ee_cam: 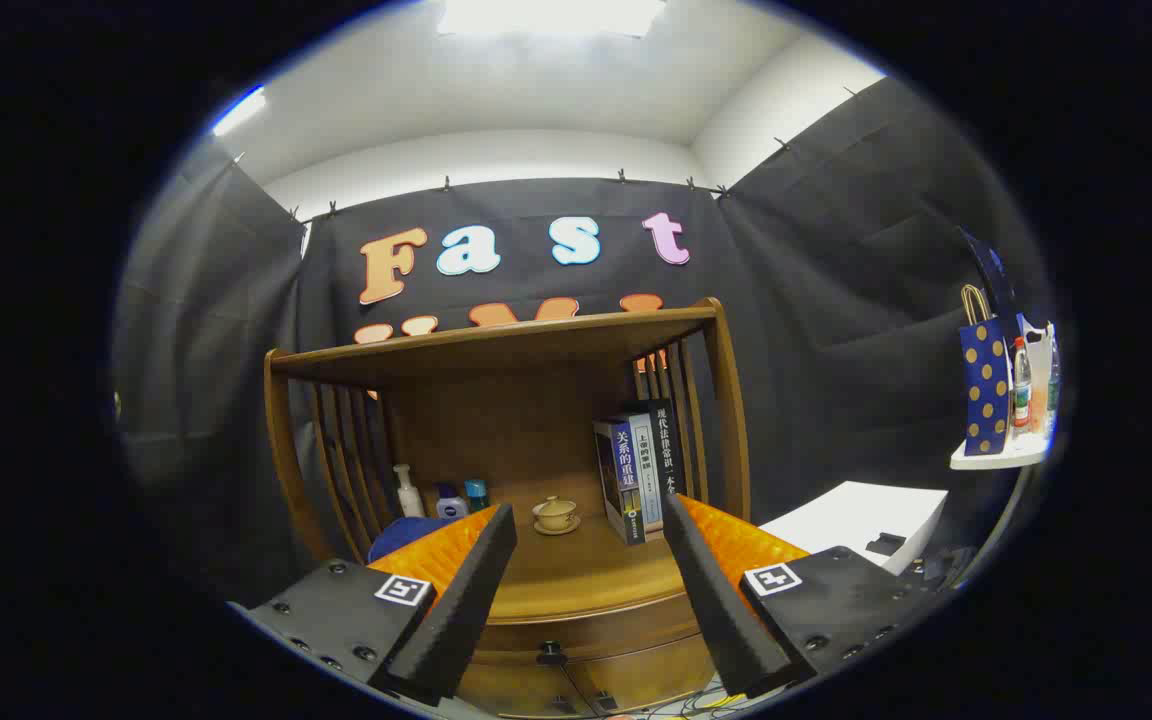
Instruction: Pull open the drawer, take out the items inside it, and place them on the countertop above the cabinet.
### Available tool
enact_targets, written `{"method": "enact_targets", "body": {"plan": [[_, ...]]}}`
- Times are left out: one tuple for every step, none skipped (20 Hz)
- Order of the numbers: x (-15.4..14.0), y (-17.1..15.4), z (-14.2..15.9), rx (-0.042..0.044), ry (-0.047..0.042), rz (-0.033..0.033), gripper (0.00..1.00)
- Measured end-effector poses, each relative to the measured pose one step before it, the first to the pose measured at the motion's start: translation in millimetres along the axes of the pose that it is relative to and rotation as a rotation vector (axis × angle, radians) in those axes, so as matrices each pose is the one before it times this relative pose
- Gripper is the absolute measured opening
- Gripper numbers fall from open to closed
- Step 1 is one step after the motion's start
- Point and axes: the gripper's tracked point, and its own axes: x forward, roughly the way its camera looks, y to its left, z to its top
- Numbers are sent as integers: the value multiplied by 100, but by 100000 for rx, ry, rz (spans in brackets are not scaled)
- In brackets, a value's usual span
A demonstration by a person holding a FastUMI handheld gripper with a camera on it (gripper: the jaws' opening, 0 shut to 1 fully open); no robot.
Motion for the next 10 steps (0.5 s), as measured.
{"method": "enact_targets", "body": {"plan": [[-29,170,-6,-1158,-132,308,98],[34,81,-52,-1265,-206,108,98],[117,-77,85,-890,-855,-553,98],[16,-105,101,166,-974,-610,98],[-73,263,-11,819,-308,503,98],[19,269,-153,1087,307,772,98],[3,116,-188,680,690,596,98],[-10,15,-195,-49,734,231,98],[80,-136,-65,-557,633,-177,98],[-16,-30,-110,-695,466,-276,98]]}}
